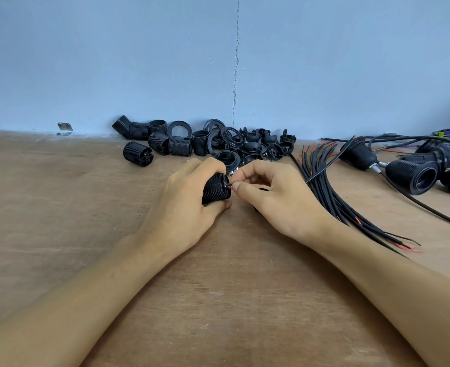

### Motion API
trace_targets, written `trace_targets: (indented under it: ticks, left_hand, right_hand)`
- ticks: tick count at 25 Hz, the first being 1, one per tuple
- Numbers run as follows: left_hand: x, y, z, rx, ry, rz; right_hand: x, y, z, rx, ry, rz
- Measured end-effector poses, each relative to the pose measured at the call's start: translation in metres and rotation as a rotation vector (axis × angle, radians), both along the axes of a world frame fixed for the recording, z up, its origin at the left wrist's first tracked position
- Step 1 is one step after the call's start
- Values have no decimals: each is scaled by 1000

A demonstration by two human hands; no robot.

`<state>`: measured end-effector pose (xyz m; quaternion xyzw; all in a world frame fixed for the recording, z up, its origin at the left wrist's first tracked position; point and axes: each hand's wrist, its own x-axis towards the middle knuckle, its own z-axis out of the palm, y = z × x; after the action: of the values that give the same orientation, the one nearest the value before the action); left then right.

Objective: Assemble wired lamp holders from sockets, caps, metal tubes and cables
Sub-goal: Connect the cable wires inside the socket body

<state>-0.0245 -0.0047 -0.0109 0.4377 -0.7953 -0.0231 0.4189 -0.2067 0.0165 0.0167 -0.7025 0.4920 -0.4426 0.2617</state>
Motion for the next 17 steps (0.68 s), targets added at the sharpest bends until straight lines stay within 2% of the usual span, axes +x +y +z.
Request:
trace_targets:
  ticks: [9,17]
  left_hand:
    - [1,-2,-2,-22,-22,5]
    - [1,-3,-3,-32,-24,14]
  right_hand:
    - [1,4,5,-179,281,-6]
    - [0,-1,1,-238,362,3]
